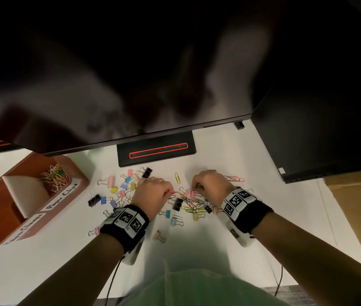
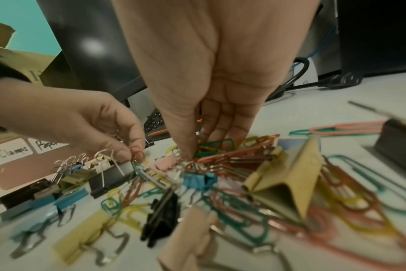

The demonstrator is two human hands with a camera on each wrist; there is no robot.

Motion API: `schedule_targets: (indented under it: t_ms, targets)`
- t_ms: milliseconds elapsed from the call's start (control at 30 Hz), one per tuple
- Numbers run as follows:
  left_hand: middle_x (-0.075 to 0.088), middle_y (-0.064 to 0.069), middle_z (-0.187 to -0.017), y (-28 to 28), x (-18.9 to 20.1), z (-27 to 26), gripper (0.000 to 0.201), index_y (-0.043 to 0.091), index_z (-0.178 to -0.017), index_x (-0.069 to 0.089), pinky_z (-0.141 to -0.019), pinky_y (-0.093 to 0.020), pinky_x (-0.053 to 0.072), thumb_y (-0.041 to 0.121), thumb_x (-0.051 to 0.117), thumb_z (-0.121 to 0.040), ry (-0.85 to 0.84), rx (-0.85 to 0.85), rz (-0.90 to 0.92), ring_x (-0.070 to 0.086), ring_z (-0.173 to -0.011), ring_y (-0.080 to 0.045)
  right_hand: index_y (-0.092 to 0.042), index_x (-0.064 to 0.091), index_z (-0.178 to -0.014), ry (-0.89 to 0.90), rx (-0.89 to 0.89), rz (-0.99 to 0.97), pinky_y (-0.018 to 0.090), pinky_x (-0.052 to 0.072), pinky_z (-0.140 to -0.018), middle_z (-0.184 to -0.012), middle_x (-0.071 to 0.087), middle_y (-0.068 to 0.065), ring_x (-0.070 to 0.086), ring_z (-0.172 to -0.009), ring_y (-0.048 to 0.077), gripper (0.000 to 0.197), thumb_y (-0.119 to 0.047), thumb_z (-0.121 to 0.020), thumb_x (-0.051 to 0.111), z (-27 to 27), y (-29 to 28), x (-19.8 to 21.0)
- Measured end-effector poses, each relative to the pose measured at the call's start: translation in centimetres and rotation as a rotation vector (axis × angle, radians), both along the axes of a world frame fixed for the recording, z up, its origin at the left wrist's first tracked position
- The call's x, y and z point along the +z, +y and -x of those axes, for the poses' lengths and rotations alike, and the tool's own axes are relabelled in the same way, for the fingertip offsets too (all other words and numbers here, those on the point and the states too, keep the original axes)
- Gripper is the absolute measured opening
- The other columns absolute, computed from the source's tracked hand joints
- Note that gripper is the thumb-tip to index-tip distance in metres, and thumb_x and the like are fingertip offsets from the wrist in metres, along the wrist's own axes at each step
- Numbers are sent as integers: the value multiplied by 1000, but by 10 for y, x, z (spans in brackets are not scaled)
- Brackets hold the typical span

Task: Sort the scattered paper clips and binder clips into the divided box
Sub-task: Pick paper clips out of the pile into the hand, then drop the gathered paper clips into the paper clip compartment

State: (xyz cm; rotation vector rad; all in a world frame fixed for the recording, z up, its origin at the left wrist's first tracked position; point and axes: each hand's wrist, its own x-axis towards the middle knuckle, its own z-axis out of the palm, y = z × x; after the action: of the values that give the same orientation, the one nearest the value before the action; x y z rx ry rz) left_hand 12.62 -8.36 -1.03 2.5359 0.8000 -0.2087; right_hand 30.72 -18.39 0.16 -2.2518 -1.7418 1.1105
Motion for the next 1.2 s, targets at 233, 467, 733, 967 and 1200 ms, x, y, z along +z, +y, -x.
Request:
schedule_targets:
  t_ms: [233, 467, 733, 967, 1200]
  targets:
    - [70, 1, -90, 13, 22, 11, 9, 15, -92, 70, -78, -23, 53, 16, 64, -86, -205, 333, 312, 64, -81, -9, -13, 66, -106, 40, -135, -82, 27, 48, -83, -108, 66, 7, 62, -96, 22, 21, -11, -90, 53, -3, 2, 12]
    - [72, 6, -82, 52, 71, 72, 17, 27, -81, 66, -74, -20, 53, 11, 66, -83, -401, 618, 388, 68, -76, -7, -14, 67, -103, 80, -106, -228, 21, 46, -81, -104, 65, 5, 57, -85, 11, 18, -11, -89, 56, 28, 35, 38]
    - [70, 2, -79, 111, 101, 184, 6, 13, -90, 68, -63, -20, 50, 16, 64, -86, -470, 944, 324, 65, -72, -12, -14, 69, -97, 222, 76, -469, 21, 45, -80, -97, 64, 2, 55, -79, 8, 14, -9, -86, 61, 147, 143, 92]
    - [72, -3, -94, 152, 80, 229, 14, 22, -84, 67, -89, -40, 53, 21, 56, -91, -479, 1106, 509, 67, -90, -16, -13, 64, -104, 243, 101, -365, 29, 43, -85, -108, 61, 9, 59, -99, 23, 18, -14, -86, 61, 260, 227, 74]
    - [62, 10, -113, 127, 91, 213, 25, 20, -115, 62, -92, -22, 44, 17, 49, -95, -488, 809, 302, 57, -106, -6, -14, 64, -109, 335, 20, -420, 26, 50, -89, -109, 64, 4, 62, -96, 16, 21, -17, -90, 57, 236, 195, 63]
